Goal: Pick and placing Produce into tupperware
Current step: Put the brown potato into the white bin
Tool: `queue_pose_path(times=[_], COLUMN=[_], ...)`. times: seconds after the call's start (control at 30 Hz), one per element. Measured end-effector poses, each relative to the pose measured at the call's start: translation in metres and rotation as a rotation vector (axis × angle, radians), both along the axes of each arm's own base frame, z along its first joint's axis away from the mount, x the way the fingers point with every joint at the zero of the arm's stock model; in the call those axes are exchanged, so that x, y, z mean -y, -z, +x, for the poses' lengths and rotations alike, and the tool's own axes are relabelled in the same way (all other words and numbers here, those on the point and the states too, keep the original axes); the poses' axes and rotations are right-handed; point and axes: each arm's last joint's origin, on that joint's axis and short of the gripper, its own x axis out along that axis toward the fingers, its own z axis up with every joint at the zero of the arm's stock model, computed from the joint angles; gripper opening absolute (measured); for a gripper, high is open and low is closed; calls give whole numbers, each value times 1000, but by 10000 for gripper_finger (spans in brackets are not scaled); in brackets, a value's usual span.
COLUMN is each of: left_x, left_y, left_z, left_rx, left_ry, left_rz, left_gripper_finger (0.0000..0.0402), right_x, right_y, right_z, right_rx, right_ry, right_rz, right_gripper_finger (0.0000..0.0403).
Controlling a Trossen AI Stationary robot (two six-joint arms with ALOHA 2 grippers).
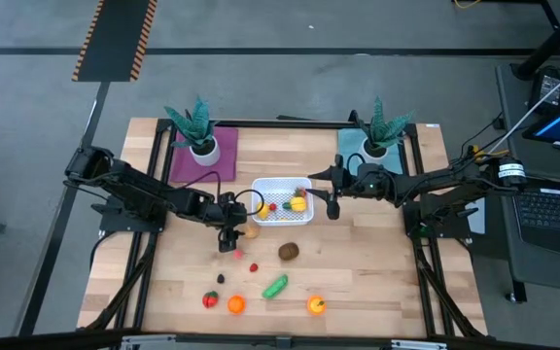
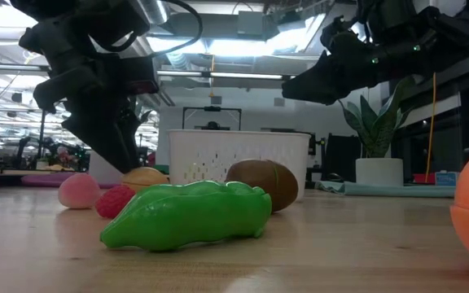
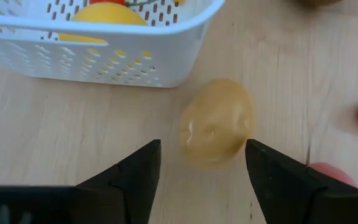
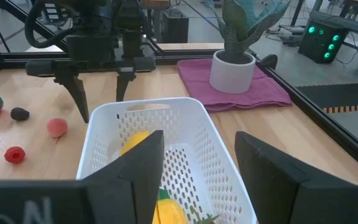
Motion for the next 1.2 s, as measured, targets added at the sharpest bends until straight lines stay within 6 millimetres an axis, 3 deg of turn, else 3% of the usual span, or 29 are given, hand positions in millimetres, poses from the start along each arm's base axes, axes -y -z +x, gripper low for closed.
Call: queue_pose_path(times=[0.53,0.87,1.2], left_x=[4,11,11], left_y=[-2,-3,-2], left_z=[2,1,1], left_rx=[31,44,44], left_ry=[2,26,30], left_rz=[-14,-8,-6], left_gripper_finger=[226,283,290], right_x=[0,0,0], right_y=[0,1,1], right_z=[0,0,0], right_rx=[-3,-10,-10], right_ry=[0,0,0], right_rz=[0,1,2], right_gripper_finger=[200,200,200])
